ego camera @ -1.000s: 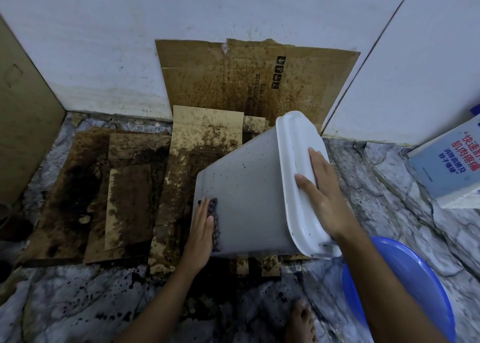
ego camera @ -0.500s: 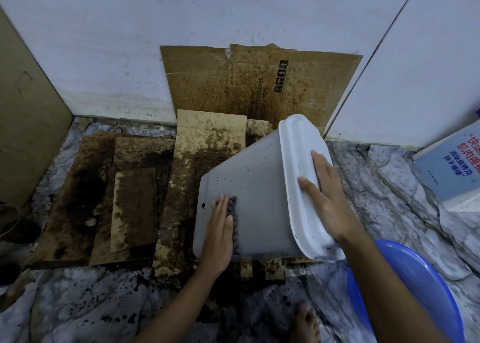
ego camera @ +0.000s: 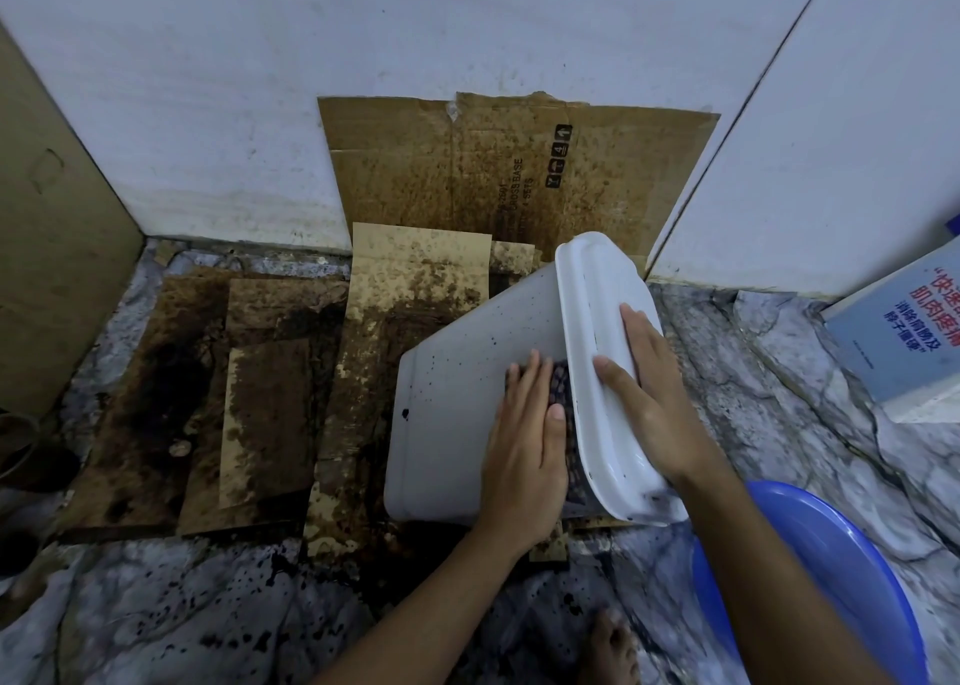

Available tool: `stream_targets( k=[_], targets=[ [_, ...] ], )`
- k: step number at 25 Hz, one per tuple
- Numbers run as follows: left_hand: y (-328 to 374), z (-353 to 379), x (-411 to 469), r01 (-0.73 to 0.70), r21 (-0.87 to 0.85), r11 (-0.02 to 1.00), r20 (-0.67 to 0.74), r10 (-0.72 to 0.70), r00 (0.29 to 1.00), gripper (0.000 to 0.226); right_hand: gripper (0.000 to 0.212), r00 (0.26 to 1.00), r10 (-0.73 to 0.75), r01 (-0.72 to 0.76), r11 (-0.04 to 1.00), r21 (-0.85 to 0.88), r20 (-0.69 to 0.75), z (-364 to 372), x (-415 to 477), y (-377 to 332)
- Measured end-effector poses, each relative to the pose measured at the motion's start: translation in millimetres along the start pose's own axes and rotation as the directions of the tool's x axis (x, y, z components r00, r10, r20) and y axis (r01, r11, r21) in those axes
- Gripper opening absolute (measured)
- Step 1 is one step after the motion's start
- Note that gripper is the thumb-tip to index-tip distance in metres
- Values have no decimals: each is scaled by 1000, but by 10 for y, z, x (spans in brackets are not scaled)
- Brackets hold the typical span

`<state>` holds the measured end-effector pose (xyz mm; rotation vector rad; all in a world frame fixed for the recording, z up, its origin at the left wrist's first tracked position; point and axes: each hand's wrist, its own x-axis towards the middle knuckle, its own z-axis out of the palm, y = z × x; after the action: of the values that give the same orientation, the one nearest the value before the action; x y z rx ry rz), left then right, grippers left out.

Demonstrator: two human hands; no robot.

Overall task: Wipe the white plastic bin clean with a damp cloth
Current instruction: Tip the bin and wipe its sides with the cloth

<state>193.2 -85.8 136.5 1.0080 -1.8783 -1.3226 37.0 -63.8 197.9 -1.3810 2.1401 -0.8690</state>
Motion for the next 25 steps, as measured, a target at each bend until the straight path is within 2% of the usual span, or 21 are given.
stream_targets(
  k=[8, 14, 19, 25],
  targets=[
    [-54, -98, 682, 68, 19, 998, 80, -69, 994, 55, 65, 1000, 17, -17, 1000, 15, 8, -22, -3, 44],
    [-32, -145, 1322, 53, 56, 997, 61, -57, 997, 55, 63, 1000, 21, -21, 999, 30, 9, -33, -2, 73],
    [-108, -131, 1419, 19, 64, 998, 46, -22, 999, 55, 67, 1000, 27, -27, 999, 31, 13, -48, -14, 100],
    [-609, -279, 1316, 83, 28, 996, 5, -83, 997, 56, 74, 999, 35, -35, 999, 12, 8, -52, -25, 92]
  ],
)
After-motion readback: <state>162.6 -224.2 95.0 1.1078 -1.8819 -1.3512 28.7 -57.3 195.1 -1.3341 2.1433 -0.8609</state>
